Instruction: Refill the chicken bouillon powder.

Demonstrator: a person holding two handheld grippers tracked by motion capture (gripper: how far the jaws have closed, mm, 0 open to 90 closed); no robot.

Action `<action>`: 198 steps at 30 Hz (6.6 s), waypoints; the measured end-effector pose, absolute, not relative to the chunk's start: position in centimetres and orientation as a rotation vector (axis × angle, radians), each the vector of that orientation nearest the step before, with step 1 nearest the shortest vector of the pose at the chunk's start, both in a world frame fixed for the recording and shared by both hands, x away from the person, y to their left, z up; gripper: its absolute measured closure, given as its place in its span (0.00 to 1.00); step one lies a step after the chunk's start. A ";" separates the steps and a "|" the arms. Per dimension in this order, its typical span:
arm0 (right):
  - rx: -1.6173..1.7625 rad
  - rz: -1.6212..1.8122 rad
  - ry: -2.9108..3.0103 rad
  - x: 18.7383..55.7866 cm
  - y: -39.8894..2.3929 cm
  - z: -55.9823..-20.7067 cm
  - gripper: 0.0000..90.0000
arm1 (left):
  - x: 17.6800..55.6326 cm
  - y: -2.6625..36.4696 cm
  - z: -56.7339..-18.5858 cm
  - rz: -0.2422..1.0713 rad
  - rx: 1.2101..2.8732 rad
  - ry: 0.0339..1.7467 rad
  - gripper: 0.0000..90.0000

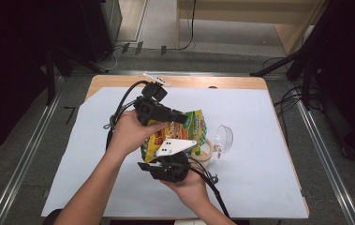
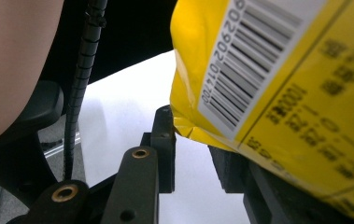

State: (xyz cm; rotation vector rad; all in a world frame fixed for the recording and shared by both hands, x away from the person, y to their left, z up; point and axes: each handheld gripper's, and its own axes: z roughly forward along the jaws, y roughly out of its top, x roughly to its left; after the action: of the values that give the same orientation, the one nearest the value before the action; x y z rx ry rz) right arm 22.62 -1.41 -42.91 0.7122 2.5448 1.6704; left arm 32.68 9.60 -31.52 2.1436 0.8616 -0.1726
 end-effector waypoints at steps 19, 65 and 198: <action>0.731 1.701 2.549 22.5 -1.4 -42.6 0.82 | 32.6 9.6 -31.3 -0.170 2.145 0.863 0.86; 0.701 1.644 2.568 22.8 -1.5 -42.9 0.82 | 33.0 9.6 -31.7 -0.215 2.137 0.879 0.88; 0.700 1.640 2.547 25.0 -1.8 -42.6 0.81 | 35.1 9.0 -31.2 -0.167 2.158 0.925 0.90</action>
State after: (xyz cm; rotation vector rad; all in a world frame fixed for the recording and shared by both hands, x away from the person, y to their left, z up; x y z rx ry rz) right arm 24.99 -1.84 -42.58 0.6996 2.5475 1.6403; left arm 35.11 8.99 -31.24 2.1578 0.9247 -0.1666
